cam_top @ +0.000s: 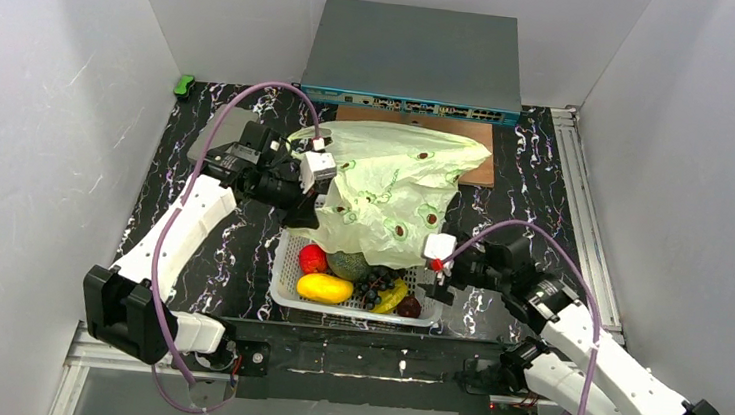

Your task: Place the fake fruits into the plastic bag and tie a complex knot

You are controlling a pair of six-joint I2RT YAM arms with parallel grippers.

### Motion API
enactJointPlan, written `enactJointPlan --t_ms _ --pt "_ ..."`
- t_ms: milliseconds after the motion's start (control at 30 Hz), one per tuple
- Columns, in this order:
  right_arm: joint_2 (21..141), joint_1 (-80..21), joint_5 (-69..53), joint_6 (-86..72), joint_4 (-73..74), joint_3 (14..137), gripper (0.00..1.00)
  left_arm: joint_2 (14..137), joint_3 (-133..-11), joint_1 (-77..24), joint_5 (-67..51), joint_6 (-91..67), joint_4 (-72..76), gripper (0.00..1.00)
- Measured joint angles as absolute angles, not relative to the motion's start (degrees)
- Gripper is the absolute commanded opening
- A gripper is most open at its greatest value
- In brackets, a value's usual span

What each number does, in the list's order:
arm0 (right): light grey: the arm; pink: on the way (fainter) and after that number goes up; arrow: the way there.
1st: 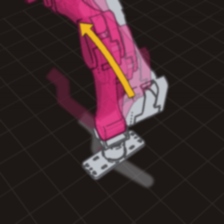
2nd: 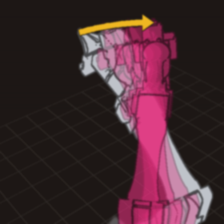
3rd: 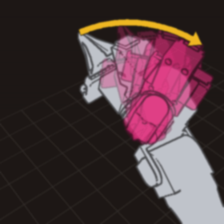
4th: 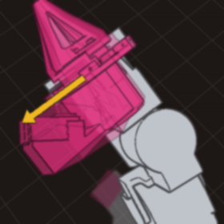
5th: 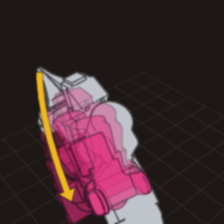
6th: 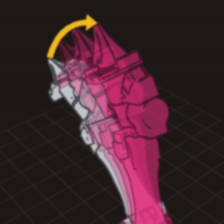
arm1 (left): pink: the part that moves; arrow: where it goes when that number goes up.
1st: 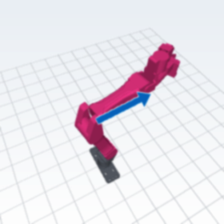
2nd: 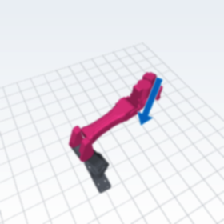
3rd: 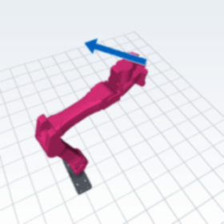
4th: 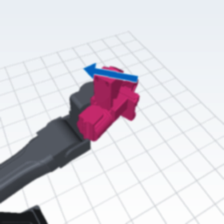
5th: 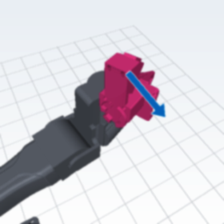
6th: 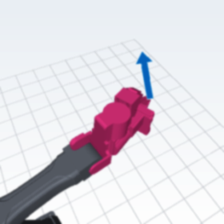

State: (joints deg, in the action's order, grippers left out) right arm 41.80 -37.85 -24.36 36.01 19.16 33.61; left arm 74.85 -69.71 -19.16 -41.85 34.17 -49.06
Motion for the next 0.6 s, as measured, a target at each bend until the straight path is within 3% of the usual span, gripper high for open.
enactJointPlan --t_ms 67,200,233,300,333,367,467,500,600 --pt "43.4 -39.1 -22.3 37.4 16.0 32.1 0.86 74.8 -69.7 -18.8 -42.7 33.4 -48.9 0.14" --pt "48.4 -40.3 -17.3 40.7 10.2 30.5 0.24 74.8 -69.7 -17.4 -44.6 33.7 -49.9 0.41" --pt "49.6 -40.4 -16.2 41.2 9.3 30.4 0.14 74.8 -69.7 -16.7 -44.9 34.2 -50.4 0.50" --pt "51.1 -40.5 -14.5 41.8 8.3 30.4 0.01 74.8 -69.7 -15.1 -45.0 35.5 -51.6 0.59" --pt "51.3 -40.5 -13.6 41.9 8.3 30.4 0.01 74.8 -69.7 -14.3 -45.0 36.1 -52.0 0.59" --pt "51.1 -40.5 -13.2 42.0 8.4 30.4 0.01 74.8 -69.7 -13.6 -44.8 36.7 -52.2 0.51" --pt "49.3 -40.5 -12.7 42.2 8.6 30.5 0.01 75.0 -69.7 -12.9 -44.6 37.0 -52.3 0.05" --pt "48.3 -40.5 -12.5 42.2 9.1 30.7 0.01 75.4 -70.0 -12.9 -44.6 37.6 -52.8 0.00" --pt "45.5 -40.2 -11.0 42.4 12.8 33.1 0.01 77.5 -72.7 -12.1 -44.4 40.4 -56.8 0.00"
